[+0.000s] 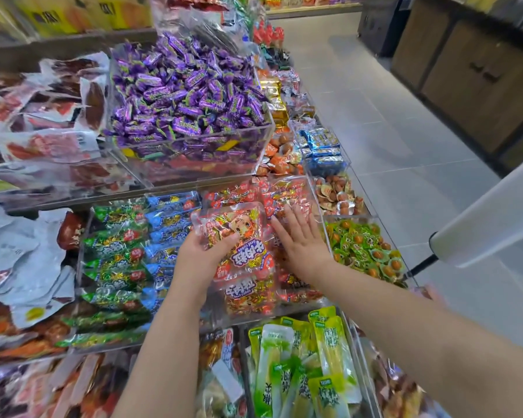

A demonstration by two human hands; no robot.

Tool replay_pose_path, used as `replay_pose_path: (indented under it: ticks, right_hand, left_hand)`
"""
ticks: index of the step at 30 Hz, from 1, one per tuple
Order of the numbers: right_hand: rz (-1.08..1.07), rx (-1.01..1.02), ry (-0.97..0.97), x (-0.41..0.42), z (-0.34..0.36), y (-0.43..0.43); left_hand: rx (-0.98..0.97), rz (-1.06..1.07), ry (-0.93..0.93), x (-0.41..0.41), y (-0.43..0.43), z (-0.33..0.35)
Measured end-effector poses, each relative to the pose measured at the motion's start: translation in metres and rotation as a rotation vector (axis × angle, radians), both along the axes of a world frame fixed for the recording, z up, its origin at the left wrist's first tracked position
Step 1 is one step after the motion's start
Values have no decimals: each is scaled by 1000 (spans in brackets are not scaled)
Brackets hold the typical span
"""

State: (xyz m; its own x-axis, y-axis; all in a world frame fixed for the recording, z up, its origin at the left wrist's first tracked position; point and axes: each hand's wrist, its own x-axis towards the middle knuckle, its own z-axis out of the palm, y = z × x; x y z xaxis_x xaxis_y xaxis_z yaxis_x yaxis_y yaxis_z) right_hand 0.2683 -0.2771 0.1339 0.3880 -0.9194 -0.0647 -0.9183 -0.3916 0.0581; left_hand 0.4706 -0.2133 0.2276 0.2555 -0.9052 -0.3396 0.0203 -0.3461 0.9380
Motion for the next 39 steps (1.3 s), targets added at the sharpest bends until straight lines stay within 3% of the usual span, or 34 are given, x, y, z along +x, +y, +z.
replay_pose_path:
  ticks: [5, 11, 13, 15, 18, 20, 23, 27, 30, 32, 35, 39]
  right_hand:
    - [70, -7, 35, -1, -1, -26]
    - [112, 99, 113, -4, 7, -33]
    - [106, 147, 57, -4, 17, -28]
    - [76, 149, -178, -10, 30, -23]
    - [-46, -35, -771, -20, 63, -8]
    - [-23, -180, -958, -24, 86, 2]
    - [122, -105, -897, -34, 112, 8]
    - [33, 117, -652, -62, 124, 8]
    - [81, -6, -805, -56, 129, 22]
    - [176, -140, -708, -43, 126, 33]
    - [154, -189, -533, -26, 119, 37]
    - [-68, 30, -697, -26, 112, 35]
  left_hand:
    - [16, -60, 12, 1, -6, 1]
    - [104, -290, 61, 9, -3, 6]
    - [103, -333, 14, 11, -3, 8]
    - [76, -348, -27, 14, -5, 13]
    - [40, -376, -118, 16, -12, 24]
    - [35, -400, -181, 13, -20, 33]
    - [-10, -471, -225, 9, -32, 51]
    - [-95, -529, -434, 2, -41, 74]
    - [-146, -610, -632, -18, -44, 82]
    - [-173, -668, -707, -34, -44, 83]
    - [-224, -692, -652, -51, -46, 79]
    - [-260, -615, -513, -53, -45, 67]
